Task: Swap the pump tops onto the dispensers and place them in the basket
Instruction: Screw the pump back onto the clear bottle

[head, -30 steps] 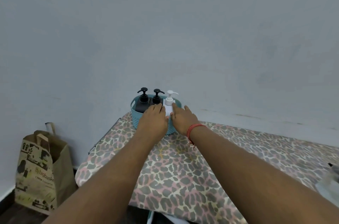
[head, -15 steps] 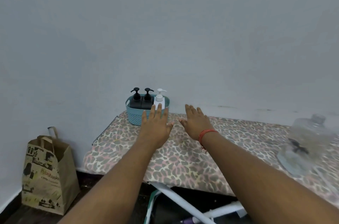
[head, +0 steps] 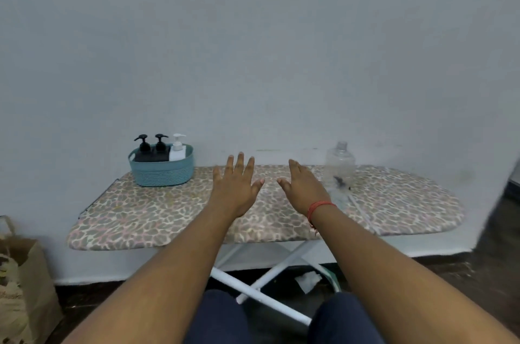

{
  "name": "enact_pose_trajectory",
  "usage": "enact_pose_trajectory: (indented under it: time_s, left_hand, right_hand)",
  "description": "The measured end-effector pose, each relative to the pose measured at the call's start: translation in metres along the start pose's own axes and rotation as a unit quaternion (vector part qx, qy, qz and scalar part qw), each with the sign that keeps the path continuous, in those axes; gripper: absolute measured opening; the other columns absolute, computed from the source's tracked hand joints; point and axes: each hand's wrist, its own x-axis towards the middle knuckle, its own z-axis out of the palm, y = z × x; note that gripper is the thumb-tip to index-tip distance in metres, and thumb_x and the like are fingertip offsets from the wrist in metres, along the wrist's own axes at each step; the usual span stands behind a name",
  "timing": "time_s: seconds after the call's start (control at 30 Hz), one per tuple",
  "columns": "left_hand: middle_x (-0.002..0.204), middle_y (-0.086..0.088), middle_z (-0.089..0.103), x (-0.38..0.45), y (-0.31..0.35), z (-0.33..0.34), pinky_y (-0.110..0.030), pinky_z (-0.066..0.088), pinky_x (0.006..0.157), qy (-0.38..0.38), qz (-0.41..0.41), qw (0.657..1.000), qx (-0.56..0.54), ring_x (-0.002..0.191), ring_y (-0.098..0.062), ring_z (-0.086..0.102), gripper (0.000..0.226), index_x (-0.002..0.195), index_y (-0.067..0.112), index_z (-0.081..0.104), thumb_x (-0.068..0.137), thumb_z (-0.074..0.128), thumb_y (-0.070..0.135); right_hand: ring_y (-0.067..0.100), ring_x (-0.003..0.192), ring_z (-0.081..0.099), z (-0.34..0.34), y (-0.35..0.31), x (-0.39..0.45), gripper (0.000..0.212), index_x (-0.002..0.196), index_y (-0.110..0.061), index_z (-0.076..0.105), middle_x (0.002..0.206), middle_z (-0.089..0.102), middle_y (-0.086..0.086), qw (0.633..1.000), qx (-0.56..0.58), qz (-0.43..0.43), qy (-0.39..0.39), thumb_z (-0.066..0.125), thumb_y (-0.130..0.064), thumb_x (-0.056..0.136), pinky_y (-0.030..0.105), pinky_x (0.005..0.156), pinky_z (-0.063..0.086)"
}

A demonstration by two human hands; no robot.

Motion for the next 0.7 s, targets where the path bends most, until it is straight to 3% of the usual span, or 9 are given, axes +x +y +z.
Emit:
enact_pose_trajectory:
  time_s: [0.17, 0.3, 0.4, 0.53, 0.63, 0.7]
  left_hand:
    - [0.171, -0.002, -0.015, 0.012, 0.066, 0.003, -0.06, -0.001, 0.124, -0.03, 0.021, 0.997, -0.062, 0.157, -0.027, -0.011, 0.073, 0.163, 0.026, -0.008, 0.104, 0.016, 0.063]
    - [0.171, -0.001, -0.012, 0.027, 0.119, 0.02, -0.06, 0.004, 0.124, -0.053, 0.024, 0.982, -0.18, 0.158, -0.026, -0.006, 0.076, 0.163, 0.025, -0.006, 0.104, 0.021, 0.064]
    - [0.171, -0.003, -0.012, 0.038, 0.148, 0.039, -0.056, 0.008, 0.126, -0.079, 0.029, 0.955, -0.284, 0.158, -0.023, -0.006, 0.078, 0.163, 0.023, -0.008, 0.104, 0.028, 0.061]
    - [0.172, -0.001, -0.004, 0.051, 0.181, 0.056, -0.038, 0.01, 0.127, -0.085, 0.015, 0.907, -0.413, 0.158, -0.018, 0.002, 0.075, 0.163, 0.02, -0.006, 0.107, 0.032, 0.053]
    - [0.167, 0.002, 0.021, 0.059, 0.2, 0.059, -0.024, 0.025, 0.107, -0.076, 0.001, 0.873, -0.482, 0.151, -0.02, 0.028, 0.065, 0.163, 0.026, 0.003, 0.109, 0.034, 0.045]
    - [0.166, 0.001, 0.027, 0.069, 0.207, 0.064, -0.022, 0.029, 0.103, -0.064, -0.011, 0.857, -0.512, 0.147, -0.02, 0.036, 0.064, 0.163, 0.028, 0.003, 0.11, 0.035, 0.043]
  right_hand:
    - [0.028, 0.122, 0.053, -0.029, 0.063, -0.034, 0.049, 0.139, -0.015, 0.047, 0.134, 0.058, 0.007, 0.994, 0.01, 0.045, 0.099, 0.045, -0.045, 0.101, 0.043, 0.094, 0.049]
    - [0.024, 0.101, 0.058, -0.044, 0.11, -0.041, 0.028, 0.114, -0.015, 0.058, 0.109, 0.063, 0.004, 0.983, 0.02, 0.086, 0.161, 0.046, -0.036, 0.1, 0.039, 0.078, 0.051]
    - [0.022, 0.103, 0.059, -0.047, 0.136, -0.038, 0.03, 0.122, -0.012, 0.055, 0.118, 0.061, 0.005, 0.975, 0.089, 0.125, 0.159, 0.048, -0.032, 0.1, 0.038, 0.085, 0.051]
    - [0.024, 0.12, 0.055, -0.04, 0.161, -0.024, 0.04, 0.141, -0.014, 0.044, 0.141, 0.051, 0.008, 0.955, 0.22, 0.169, 0.109, 0.047, -0.025, 0.102, 0.038, 0.098, 0.046]
    - [0.023, 0.129, 0.05, -0.038, 0.165, -0.012, 0.047, 0.149, -0.018, 0.037, 0.15, 0.045, 0.005, 0.934, 0.298, 0.178, 0.085, 0.045, -0.019, 0.103, 0.036, 0.104, 0.044]
    - [0.017, 0.119, 0.055, -0.037, 0.16, -0.004, 0.047, 0.149, -0.02, 0.038, 0.143, 0.049, -0.002, 0.92, 0.346, 0.168, 0.072, 0.044, -0.013, 0.102, 0.023, 0.094, 0.045]
